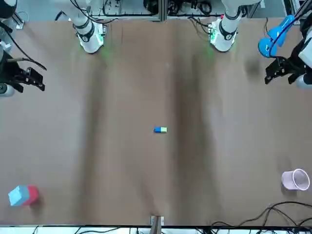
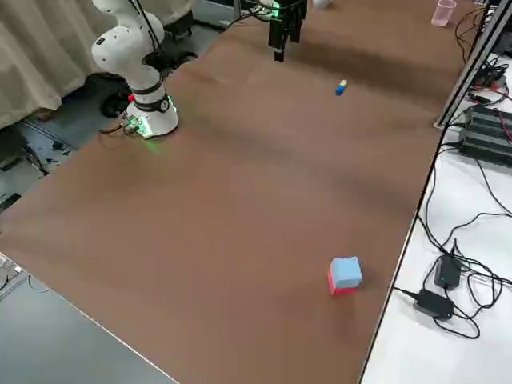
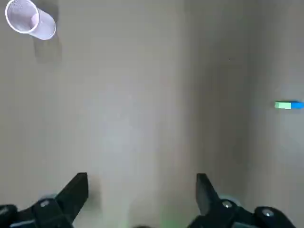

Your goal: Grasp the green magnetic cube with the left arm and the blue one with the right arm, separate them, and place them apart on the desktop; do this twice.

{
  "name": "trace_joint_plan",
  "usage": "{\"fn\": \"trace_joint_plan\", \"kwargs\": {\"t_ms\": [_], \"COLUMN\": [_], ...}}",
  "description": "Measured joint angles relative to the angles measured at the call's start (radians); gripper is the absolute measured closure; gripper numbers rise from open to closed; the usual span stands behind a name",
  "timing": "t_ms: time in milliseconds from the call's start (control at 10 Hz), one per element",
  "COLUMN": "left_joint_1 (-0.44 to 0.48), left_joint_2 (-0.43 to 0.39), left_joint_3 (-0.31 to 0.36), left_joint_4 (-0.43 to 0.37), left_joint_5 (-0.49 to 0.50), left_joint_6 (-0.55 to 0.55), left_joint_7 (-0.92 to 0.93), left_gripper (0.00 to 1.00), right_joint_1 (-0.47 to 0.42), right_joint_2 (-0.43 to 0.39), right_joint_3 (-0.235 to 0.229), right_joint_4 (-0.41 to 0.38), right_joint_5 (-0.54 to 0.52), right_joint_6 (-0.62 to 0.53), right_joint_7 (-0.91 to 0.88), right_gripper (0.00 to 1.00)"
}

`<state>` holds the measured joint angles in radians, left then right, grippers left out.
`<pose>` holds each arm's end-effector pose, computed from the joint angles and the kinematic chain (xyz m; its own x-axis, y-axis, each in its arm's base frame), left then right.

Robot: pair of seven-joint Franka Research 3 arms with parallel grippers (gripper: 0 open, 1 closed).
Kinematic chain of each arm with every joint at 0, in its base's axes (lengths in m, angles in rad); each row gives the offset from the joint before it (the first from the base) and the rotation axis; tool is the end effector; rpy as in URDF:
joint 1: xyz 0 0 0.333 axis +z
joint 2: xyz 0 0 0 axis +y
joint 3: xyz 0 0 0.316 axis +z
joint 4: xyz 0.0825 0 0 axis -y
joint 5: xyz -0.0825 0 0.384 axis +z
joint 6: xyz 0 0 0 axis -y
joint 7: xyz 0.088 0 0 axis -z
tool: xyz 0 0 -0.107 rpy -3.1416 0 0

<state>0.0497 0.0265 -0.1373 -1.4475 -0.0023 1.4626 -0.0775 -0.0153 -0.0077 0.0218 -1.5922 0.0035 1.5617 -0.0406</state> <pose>0.5497 -0.0473 0.6581 0.9999 -0.0103 -0.0116 -0.0103 -0.9999 0.0050 0.5507 0.0040 0.6179 0.9986 0.0471 -0.0226 0.0470 -0.9989 -0.0042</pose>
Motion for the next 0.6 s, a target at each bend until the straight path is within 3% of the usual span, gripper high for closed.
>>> {"fn": "trace_joint_plan", "kwargs": {"t_ms": [600], "left_joint_1": [0.0], "left_joint_2": [0.005], "left_joint_3": [0.001], "left_joint_4": [-0.004], "left_joint_5": [0.0], "left_joint_6": [0.0], "left_joint_7": [0.0], "left_gripper": [0.0], "right_joint_1": [0.002], "right_joint_2": [0.0], "right_joint_3": [0.005], "right_joint_4": [0.001], "right_joint_5": [0.0], "right_joint_6": [-0.021], "right_joint_7": [0.081], "right_gripper": [0.0]}}
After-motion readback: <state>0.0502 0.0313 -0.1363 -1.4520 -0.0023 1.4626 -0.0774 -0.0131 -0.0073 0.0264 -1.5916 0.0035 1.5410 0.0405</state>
